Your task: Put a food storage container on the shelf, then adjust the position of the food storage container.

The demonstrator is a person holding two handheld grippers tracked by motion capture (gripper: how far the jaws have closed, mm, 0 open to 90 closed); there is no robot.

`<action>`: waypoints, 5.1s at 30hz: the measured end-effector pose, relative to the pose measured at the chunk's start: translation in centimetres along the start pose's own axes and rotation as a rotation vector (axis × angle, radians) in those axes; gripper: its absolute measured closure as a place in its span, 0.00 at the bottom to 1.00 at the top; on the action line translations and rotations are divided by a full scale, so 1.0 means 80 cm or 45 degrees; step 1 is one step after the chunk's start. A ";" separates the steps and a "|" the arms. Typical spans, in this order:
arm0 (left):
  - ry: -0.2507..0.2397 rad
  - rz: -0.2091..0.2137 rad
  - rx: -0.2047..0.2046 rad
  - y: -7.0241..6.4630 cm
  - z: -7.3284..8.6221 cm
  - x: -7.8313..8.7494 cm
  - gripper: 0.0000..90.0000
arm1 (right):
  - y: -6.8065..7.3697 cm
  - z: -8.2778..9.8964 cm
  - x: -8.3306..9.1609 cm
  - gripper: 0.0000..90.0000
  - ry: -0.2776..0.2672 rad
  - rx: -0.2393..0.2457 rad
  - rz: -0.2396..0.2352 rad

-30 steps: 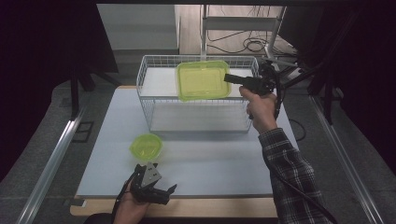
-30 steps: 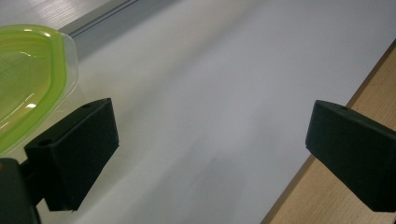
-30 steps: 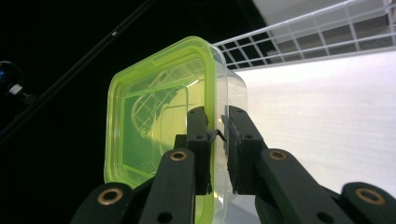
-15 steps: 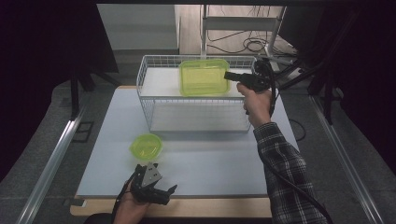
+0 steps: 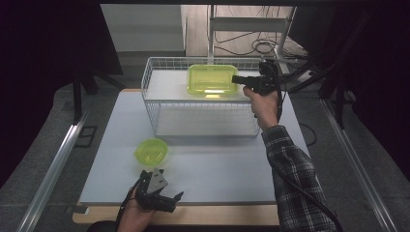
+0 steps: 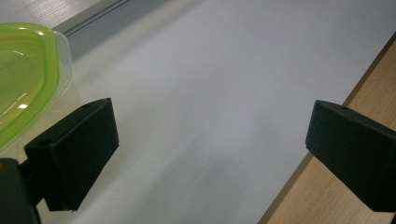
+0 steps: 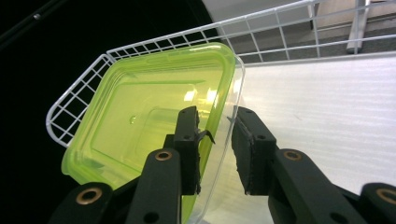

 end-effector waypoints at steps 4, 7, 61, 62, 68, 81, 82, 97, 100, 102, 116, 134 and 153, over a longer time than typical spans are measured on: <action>0.001 0.002 0.001 0.000 0.000 0.000 0.03 | -0.002 -0.001 -0.004 0.77 0.018 0.036 0.033; 0.003 0.003 0.000 0.000 0.000 0.000 0.03 | -0.004 -0.001 -0.007 0.75 0.025 0.028 0.026; -0.023 0.033 0.067 0.003 -0.003 0.001 0.04 | 0.063 0.066 0.054 0.14 0.073 0.539 -0.079; -0.022 0.034 0.065 0.003 -0.003 0.001 0.04 | 0.064 0.069 0.055 0.14 0.075 0.542 -0.079; -0.019 0.031 0.061 0.002 -0.003 0.001 0.04 | 0.066 0.088 0.062 0.12 0.092 0.569 -0.087; -0.025 0.019 0.067 0.004 -0.003 0.002 0.04 | 0.058 0.134 0.075 0.06 0.147 0.596 -0.086; -0.025 0.017 0.066 0.004 -0.003 0.002 0.04 | 0.058 0.139 0.076 0.06 0.152 0.599 -0.089; -0.020 0.002 0.057 0.005 -0.003 0.002 0.04 | 0.047 0.208 0.086 0.01 0.201 0.638 -0.056; -0.018 0.002 0.054 0.004 -0.003 0.001 0.04 | 0.041 0.219 0.087 0.00 0.203 0.646 -0.043; -0.017 0.003 0.053 0.003 -0.003 0.001 0.04 | 0.038 0.226 0.089 0.00 0.197 0.642 -0.034; 0.011 0.006 0.018 -0.002 -0.001 -0.002 0.03 | 0.030 0.281 0.096 0.00 0.211 0.622 -0.039; 0.029 0.014 -0.002 -0.007 0.000 -0.006 0.02 | 0.017 0.347 0.092 0.01 0.360 0.635 -0.051; -0.065 0.050 0.138 0.031 -0.044 0.012 0.64 | 0.017 0.351 0.087 0.02 0.390 0.662 -0.066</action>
Point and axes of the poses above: each handheld gripper's, and its own axes: x roughly backward along the jaws, z roughly out of its underside, y roughly to its left, the point moved 8 cm from there along -x, roughly forward along the jaws, and after that the axes turned 9 degrees about x, right-handed, at the moved point
